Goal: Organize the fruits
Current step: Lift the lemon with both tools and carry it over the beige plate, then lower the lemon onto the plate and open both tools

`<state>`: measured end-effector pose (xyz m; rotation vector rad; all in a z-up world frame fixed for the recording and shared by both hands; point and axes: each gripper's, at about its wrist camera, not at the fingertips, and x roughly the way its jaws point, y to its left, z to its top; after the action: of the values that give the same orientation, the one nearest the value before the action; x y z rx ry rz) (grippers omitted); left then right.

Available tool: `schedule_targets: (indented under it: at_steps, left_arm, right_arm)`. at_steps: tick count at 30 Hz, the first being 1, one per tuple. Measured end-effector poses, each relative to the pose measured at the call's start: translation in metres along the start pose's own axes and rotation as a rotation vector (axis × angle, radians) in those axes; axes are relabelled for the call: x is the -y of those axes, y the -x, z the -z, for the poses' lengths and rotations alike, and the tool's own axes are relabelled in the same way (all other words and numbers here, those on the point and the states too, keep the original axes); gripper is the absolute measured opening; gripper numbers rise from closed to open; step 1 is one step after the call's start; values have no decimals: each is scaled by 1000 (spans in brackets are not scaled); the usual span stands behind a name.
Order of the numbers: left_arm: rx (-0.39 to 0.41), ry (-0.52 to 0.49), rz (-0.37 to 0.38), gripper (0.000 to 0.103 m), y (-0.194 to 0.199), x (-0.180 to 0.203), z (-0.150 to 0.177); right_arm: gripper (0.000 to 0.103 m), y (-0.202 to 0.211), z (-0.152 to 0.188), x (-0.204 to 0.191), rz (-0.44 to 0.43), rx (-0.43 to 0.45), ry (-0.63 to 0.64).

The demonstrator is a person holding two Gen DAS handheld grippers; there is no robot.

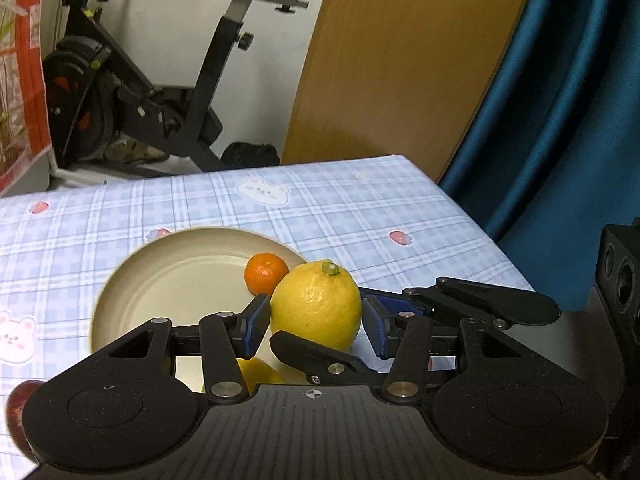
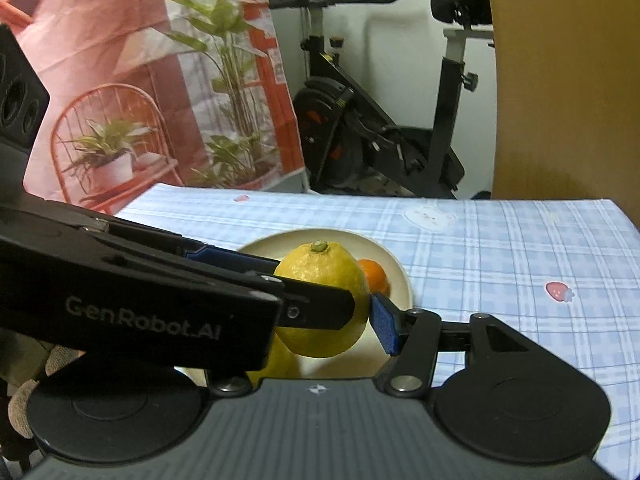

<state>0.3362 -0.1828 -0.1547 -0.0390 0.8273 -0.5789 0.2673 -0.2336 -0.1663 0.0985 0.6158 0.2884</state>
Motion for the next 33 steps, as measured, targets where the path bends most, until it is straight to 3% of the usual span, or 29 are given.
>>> schedule_targets:
  at_steps: [13,25,33]
  left_arm:
    - [-39,45,-31,53,-32,-13,-8]
    - [12,104,-82,53,-16,-30,-11]
    - [94,127,-147,53,17,-39,-8]
  right_arm:
    - [57,-35,-3,8,46,-62,15]
    - [57,-54,-8,-3,64,-79,87]
    - [61,-28,-7,-5,103,24,27]
